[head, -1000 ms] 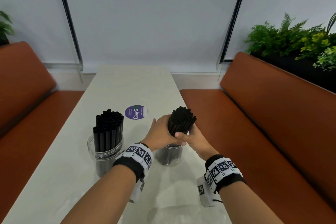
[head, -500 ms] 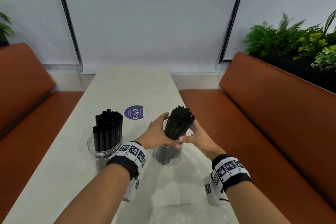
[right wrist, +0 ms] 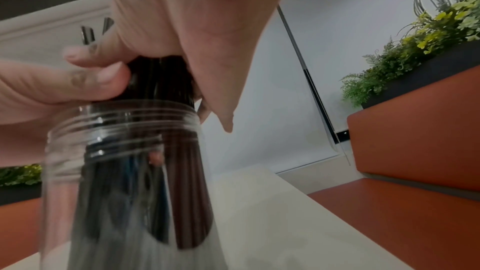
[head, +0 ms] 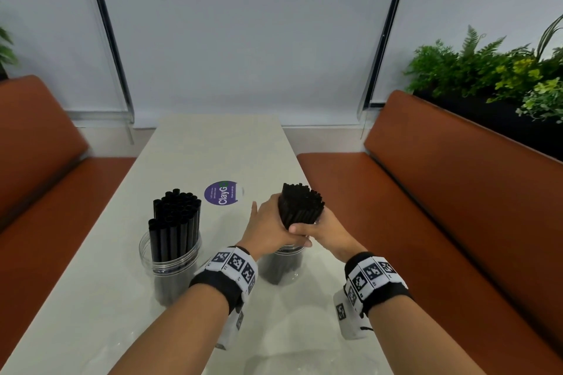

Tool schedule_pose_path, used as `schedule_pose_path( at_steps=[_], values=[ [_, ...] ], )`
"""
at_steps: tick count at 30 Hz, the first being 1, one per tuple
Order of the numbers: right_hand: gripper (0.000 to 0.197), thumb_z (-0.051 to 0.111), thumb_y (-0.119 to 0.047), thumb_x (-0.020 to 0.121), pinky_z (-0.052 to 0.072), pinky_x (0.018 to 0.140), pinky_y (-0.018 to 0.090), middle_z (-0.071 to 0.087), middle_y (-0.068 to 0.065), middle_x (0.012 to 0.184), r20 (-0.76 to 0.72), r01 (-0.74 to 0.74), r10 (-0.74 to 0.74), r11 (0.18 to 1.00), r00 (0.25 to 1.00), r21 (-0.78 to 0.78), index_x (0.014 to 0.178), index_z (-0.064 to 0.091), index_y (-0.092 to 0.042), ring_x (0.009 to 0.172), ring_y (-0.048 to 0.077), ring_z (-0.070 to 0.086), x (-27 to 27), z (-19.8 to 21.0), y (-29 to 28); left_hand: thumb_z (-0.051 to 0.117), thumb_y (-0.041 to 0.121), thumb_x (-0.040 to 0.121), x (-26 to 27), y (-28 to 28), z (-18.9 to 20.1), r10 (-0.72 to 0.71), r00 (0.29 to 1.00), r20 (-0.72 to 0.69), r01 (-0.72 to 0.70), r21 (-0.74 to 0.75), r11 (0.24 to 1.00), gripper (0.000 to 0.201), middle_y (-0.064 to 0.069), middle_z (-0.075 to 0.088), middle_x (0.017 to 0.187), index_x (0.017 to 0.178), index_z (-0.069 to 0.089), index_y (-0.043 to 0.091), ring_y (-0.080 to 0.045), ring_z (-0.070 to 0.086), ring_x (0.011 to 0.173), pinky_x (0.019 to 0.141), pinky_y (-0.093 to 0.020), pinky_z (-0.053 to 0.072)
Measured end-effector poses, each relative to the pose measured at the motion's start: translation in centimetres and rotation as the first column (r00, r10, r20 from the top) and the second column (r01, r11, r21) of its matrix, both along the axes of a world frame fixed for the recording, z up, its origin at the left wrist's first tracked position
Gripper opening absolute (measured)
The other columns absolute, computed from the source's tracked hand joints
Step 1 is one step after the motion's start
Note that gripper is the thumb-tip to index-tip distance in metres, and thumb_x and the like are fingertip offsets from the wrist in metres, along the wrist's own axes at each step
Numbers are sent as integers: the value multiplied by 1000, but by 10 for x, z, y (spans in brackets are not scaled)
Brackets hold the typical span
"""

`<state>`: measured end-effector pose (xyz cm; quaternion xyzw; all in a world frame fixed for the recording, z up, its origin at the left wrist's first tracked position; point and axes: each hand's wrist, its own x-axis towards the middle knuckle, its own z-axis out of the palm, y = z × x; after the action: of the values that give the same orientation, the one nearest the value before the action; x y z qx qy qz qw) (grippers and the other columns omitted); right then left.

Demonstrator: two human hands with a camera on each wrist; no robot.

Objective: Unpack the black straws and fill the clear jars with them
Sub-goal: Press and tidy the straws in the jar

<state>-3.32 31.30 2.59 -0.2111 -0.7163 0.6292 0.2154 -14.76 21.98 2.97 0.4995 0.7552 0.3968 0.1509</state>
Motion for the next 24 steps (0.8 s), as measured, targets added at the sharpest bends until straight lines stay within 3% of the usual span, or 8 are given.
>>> schedule_pose_path(
  at_steps=[4,6,10,12,16,18,20,24],
  values=[
    [67,80,-21,61,50,93,26,63,16,120,35,-19,19,1000,999,19,121,55,-6,110,19,60,1,-7,1,77,60,31,-7,2,-4,-16,1000,4,16,-31,999,81,14,64,102,104,53,36,-12,58,104,105,-52,35],
    [72,82,-28,58,48,97,30,62,15,121,36,-24,24,999,999,25,121,54,-7,114,20,59,1,-8,0,77,63,30,-8,0,-4,-22,1000,-8,22,-60,998,87,9,61,109,108,52,33,-15,55,109,102,-50,39],
    [73,82,-31,54,43,102,31,61,7,123,38,-21,20,999,999,24,120,53,-18,118,16,55,4,-9,-2,87,46,46,-6,-13,4,-2,1000,19,4,-108,994,102,-1,45,134,132,39,21,-21,38,127,112,-47,26],
    [71,83,-26,54,42,101,27,60,1,121,43,-13,12,1000,999,8,118,52,-22,119,15,53,7,-8,-3,88,41,51,-6,-18,6,8,999,34,-4,-137,991,106,-3,38,141,138,31,16,-22,31,132,115,-45,22],
    [67,81,-20,59,40,85,7,58,-8,118,57,-22,22,1000,998,0,117,48,-30,117,8,51,13,-3,-10,87,48,45,-4,-28,13,-3,997,81,18,-180,984,118,-4,37,145,141,27,13,-22,31,136,115,-46,22],
    [67,80,-12,66,35,82,5,56,-7,122,69,-26,25,1000,997,16,121,45,-29,120,9,48,17,0,-13,83,53,40,-1,-30,17,-14,995,101,33,-186,982,122,-3,40,145,141,28,13,-22,33,135,115,-47,23],
    [72,77,-7,70,35,87,8,53,-4,128,76,-29,27,999,997,36,129,41,-24,124,11,44,20,1,-14,80,56,35,3,-34,21,-16,992,125,39,-182,983,122,-2,43,142,139,30,15,-21,37,133,113,-47,26],
    [79,79,-6,70,34,110,35,51,-1,135,66,6,-9,999,998,41,136,38,-21,132,14,40,24,1,-18,84,48,34,6,-39,21,-16,986,164,35,-113,993,110,6,52,130,130,36,26,-19,46,125,108,-47,35]
  ],
)
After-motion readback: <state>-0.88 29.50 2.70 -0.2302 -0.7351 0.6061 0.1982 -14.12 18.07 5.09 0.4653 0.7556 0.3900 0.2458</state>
